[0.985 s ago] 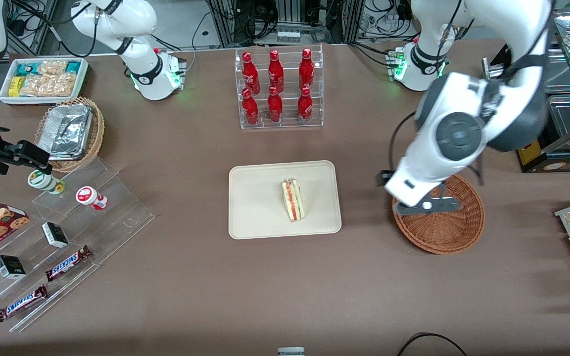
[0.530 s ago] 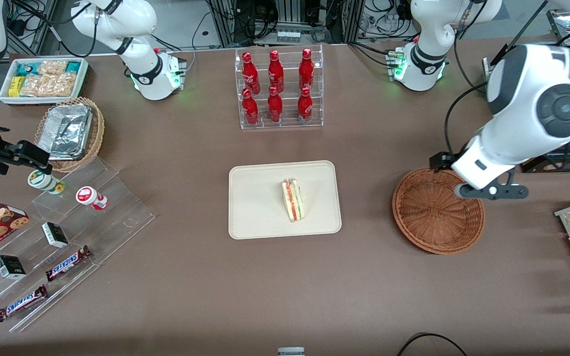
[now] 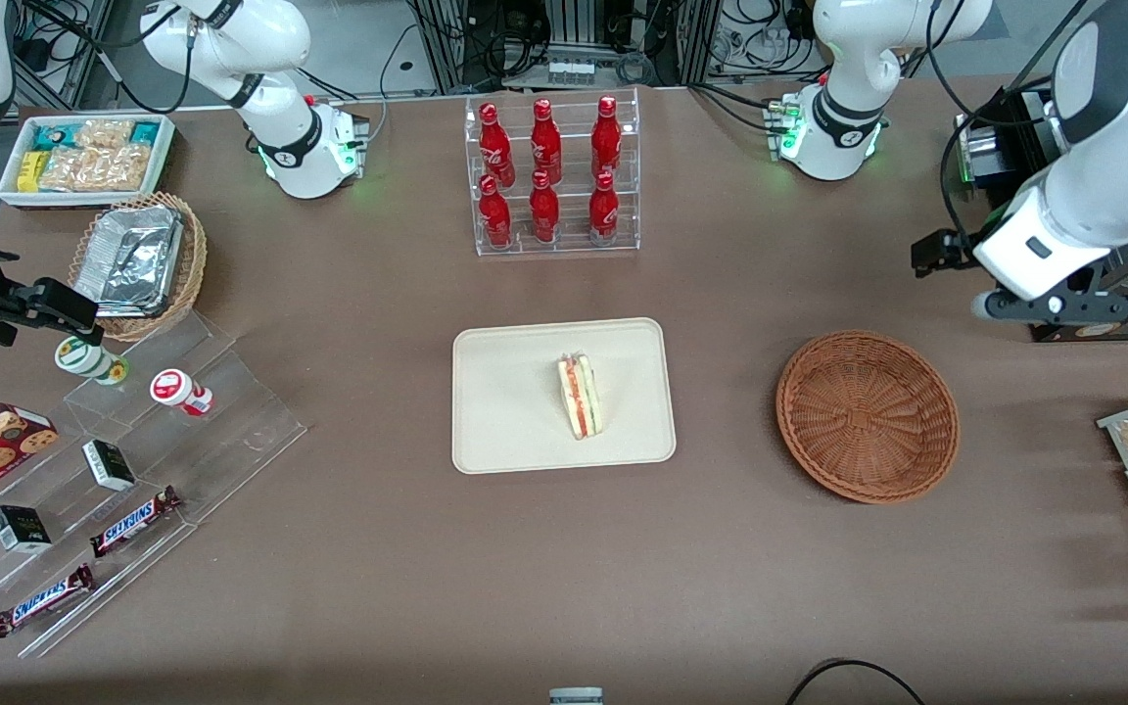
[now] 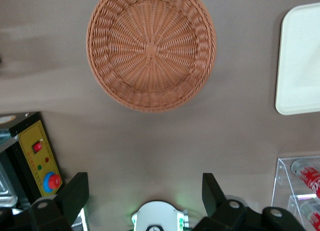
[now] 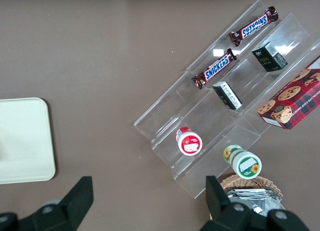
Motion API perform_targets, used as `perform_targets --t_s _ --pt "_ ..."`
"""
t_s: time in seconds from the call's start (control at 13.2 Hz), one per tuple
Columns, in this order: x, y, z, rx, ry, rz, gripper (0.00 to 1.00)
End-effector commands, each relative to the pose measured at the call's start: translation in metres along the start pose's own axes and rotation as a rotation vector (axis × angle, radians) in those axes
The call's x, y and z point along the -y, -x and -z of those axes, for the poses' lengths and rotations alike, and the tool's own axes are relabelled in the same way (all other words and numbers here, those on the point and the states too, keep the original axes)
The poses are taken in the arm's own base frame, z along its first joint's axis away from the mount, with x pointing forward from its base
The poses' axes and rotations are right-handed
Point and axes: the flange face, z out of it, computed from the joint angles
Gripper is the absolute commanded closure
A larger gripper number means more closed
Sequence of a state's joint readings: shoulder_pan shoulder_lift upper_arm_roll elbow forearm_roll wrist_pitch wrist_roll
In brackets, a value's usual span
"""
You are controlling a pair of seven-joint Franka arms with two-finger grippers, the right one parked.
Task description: Place sandwich from basket to tray
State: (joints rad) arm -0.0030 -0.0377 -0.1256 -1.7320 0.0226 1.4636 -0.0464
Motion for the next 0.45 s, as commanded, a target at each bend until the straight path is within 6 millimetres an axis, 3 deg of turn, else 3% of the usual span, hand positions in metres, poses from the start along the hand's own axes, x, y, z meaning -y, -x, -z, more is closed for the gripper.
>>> perform_targets --t_s 0.0,0.15,0.38 --pt "0.011 0.024 0.017 0.027 0.018 0.008 0.00" --pt "0.022 0.033 0.036 0.028 0.036 0.029 0.00" --pt "0.024 0.035 0.039 0.031 0.037 0.022 0.00"
